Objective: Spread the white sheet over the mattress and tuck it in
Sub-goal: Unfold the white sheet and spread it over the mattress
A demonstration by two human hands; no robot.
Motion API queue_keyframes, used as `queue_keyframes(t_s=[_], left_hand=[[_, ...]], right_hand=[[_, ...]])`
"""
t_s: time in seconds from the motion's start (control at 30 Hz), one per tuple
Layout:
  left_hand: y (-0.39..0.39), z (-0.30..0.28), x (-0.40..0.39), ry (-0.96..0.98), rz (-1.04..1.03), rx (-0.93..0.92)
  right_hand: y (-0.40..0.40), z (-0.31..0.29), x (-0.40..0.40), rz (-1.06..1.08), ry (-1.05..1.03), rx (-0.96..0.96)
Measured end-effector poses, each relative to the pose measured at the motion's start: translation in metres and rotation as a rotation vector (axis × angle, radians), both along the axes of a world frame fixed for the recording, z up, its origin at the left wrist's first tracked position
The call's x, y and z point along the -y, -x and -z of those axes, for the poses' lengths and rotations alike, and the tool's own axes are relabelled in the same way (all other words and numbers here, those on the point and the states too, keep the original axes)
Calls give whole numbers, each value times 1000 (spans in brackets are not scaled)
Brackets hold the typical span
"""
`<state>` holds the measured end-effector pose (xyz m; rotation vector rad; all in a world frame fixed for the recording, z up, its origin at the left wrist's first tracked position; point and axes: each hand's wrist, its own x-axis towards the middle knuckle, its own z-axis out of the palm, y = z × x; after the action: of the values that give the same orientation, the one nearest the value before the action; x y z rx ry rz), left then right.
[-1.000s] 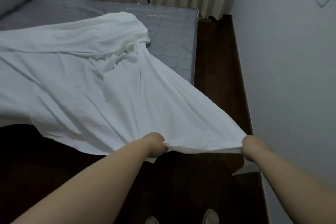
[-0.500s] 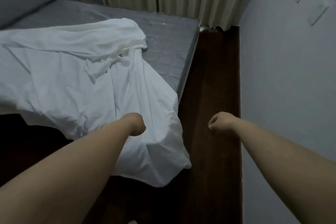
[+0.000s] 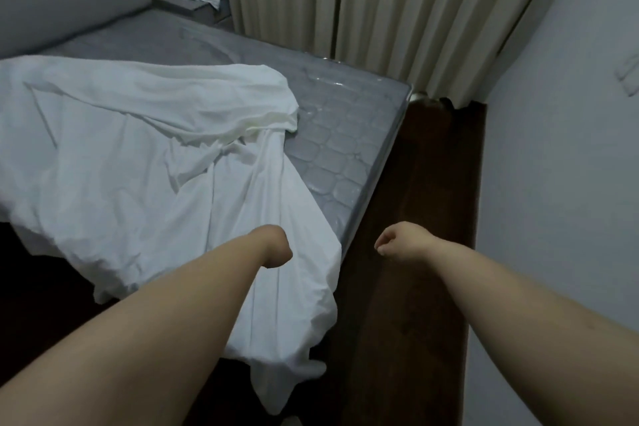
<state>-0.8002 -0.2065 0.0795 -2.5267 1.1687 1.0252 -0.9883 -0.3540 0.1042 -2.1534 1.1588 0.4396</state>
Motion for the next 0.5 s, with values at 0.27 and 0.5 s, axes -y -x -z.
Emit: queue_keyframes(t_s=[0.27,0.5], left_hand=[[-55,-15,125,111,-108,43],[-93,4,228,62,-346,55]], right_hand=[[-64,-15,133,-59,41,62],[-137,12,273,-258,41,-9]])
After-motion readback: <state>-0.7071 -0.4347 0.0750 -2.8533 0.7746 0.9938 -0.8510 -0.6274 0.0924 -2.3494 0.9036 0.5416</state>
